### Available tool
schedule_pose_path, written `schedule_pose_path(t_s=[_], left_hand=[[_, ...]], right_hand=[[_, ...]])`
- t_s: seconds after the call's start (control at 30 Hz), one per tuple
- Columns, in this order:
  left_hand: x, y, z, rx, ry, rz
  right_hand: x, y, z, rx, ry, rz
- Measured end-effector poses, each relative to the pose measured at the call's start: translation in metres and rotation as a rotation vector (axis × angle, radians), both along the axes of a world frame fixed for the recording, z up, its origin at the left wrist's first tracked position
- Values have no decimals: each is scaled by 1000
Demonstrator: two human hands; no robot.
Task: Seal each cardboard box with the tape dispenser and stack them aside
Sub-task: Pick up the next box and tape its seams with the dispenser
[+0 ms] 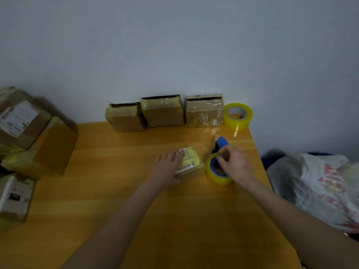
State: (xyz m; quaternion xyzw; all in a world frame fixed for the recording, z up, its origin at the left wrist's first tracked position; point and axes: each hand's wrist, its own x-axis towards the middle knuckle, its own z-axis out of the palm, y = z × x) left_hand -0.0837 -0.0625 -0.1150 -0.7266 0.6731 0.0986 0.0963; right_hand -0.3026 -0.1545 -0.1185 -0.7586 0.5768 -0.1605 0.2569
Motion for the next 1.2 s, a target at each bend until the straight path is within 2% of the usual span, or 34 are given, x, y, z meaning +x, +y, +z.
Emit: schedule_pose_path(t_s=[0.07, 0.1, 0.17, 0.23, 0.3, 0.4, 0.5, 0.6, 0.83, 1.03, 1.13, 1.2], left_hand=[[15, 2, 6, -3, -77, -176], [18, 3, 8, -22, -85, -187], [16, 10, 9, -140, 1, -13], [1, 22, 6, -321, 198, 243], [-13, 31, 0, -307, 219, 217], [-15, 37, -10, -110, 111, 111], [-17, 31, -14, -159, 68, 144], [-38, 26, -16, -202, 32, 151], [-45, 25, -15, -213, 30, 213], [-37, 26, -9, -217, 76, 158], [-31, 29, -5, -191, 80, 93], [-33, 28, -2, -166, 83, 80]], right_hand=[[-1, -6, -2, 61, 11, -6], [2, -7, -2, 102, -4, 42], [14, -2, -1, 185, -52, 172], [29, 6, -4, 180, -28, 229], [38, 9, -7, 109, 24, 155], [30, 0, -6, 64, 160, 27], [11, -15, -10, 187, 297, -98], [2, -25, -17, 350, 354, -135], [-10, -40, -25, 493, 229, -148], [-16, -44, 5, 604, -92, -217], [-23, -42, 30, 709, -244, -162], [-27, -38, 42, 699, -252, -71]])
